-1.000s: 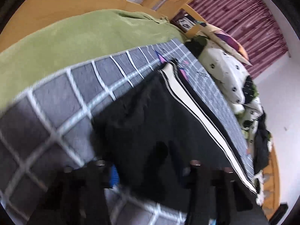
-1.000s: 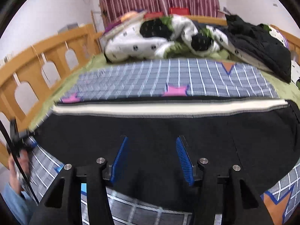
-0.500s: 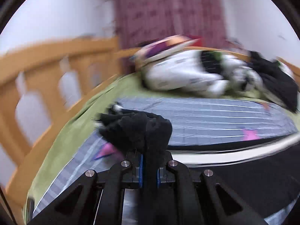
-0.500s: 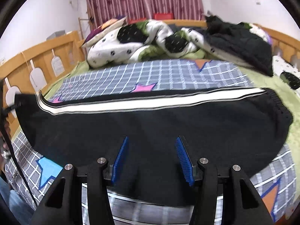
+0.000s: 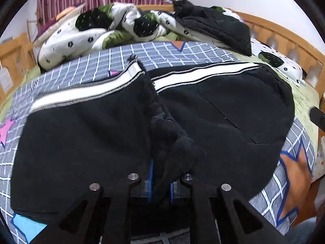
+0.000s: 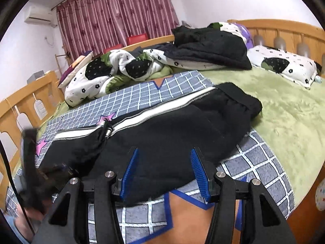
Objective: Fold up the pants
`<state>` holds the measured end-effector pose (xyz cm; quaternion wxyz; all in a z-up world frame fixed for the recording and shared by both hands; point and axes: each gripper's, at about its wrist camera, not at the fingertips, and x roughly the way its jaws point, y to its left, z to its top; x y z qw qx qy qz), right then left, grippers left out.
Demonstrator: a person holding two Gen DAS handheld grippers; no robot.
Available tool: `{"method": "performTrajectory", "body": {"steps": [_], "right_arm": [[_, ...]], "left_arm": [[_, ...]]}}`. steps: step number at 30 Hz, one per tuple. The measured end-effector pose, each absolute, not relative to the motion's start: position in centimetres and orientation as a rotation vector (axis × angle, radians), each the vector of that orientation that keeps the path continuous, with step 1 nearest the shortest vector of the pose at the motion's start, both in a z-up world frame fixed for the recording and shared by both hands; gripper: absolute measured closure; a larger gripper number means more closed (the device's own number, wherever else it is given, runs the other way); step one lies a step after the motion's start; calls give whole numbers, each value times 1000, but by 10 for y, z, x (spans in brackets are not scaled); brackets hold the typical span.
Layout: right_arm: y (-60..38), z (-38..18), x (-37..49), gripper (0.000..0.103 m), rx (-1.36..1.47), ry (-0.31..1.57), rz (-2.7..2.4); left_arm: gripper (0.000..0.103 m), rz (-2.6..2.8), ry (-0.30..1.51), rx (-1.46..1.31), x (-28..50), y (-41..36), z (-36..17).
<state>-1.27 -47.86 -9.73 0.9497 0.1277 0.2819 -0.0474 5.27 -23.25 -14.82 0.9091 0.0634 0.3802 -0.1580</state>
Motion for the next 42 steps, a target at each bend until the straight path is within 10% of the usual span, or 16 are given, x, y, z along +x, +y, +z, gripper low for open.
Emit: {"method": "performTrajectory", "body": {"steps": [7, 18, 23, 42], "right_arm": [[-449, -102, 3, 50, 241, 610, -17], [-358, -128, 86, 49, 315, 810, 194], [-349, -152, 100, 82, 325, 912, 195], [-339, -153, 75, 80, 186, 898, 221]], "left_arm": [[31, -403, 692, 86, 16, -155, -106], [31, -177, 822, -10, 17, 7, -142], [31, -177, 822, -32, 26, 1, -156], [43, -215, 768, -92, 29, 8, -127]]}}
